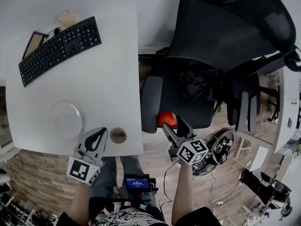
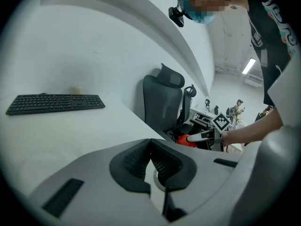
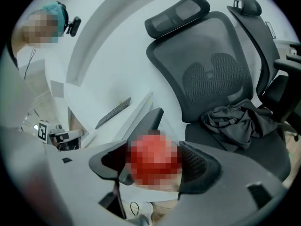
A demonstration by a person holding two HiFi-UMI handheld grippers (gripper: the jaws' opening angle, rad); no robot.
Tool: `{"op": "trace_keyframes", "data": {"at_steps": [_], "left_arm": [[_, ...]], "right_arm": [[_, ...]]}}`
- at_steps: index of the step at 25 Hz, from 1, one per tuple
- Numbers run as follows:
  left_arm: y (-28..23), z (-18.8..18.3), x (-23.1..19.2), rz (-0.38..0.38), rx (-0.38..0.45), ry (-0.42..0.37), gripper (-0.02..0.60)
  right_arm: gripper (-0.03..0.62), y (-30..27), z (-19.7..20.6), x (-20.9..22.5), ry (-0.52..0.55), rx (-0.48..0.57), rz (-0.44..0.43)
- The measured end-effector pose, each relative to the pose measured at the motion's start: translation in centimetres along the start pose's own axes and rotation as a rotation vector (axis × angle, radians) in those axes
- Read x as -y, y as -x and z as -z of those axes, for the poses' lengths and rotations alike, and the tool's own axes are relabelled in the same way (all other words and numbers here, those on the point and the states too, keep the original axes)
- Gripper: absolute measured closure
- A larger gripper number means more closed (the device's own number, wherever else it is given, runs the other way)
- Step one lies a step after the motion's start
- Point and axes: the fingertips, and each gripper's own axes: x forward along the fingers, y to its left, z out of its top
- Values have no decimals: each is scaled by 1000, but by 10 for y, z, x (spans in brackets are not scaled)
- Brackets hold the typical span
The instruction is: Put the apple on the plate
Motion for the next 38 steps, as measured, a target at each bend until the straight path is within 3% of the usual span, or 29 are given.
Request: {"op": "trace_keyframes", "data": {"at_steps": [7, 12, 25, 38], "left_arm": [[2, 0, 2, -5, -3, 0, 566], [6, -2, 2, -19, 7, 2, 566], [36, -46, -1, -77, 109, -65, 566], [96, -101, -8, -166, 227, -135, 566]], "right_arm": [[263, 8, -5, 5, -215, 110, -78], [263, 15, -20, -5, -291, 190, -145], [263, 21, -64, -75, -197, 225, -240], [263, 43, -124, -165, -238, 329, -426]]}}
